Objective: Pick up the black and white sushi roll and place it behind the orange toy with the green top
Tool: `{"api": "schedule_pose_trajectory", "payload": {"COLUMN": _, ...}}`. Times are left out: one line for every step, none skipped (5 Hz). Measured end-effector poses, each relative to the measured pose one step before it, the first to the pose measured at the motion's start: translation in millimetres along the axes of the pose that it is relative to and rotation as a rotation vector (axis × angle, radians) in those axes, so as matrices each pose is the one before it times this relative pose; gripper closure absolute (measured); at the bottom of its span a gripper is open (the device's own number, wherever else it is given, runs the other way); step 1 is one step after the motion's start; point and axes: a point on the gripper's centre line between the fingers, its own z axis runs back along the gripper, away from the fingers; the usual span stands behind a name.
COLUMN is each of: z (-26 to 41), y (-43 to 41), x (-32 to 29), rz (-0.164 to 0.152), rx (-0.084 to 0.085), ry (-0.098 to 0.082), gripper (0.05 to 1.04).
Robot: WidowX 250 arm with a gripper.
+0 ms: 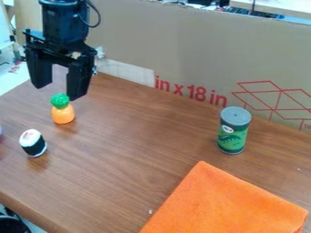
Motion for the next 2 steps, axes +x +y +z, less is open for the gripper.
{"api": "schedule_pose_trajectory", "payload": {"z": -8.5, "y": -1.39, "x": -0.57, "rz": -0.0069, "rx": -0.0059, "ry": 0.0284, "gripper": 0.082}}
{"api": "schedule_pose_trajectory", "payload": {"z": -13.86, "y": 5.15, "x": 1.81, "rz": -0.0484, "rx": 0.0188, "ry": -0.0404, "gripper": 0.082}}
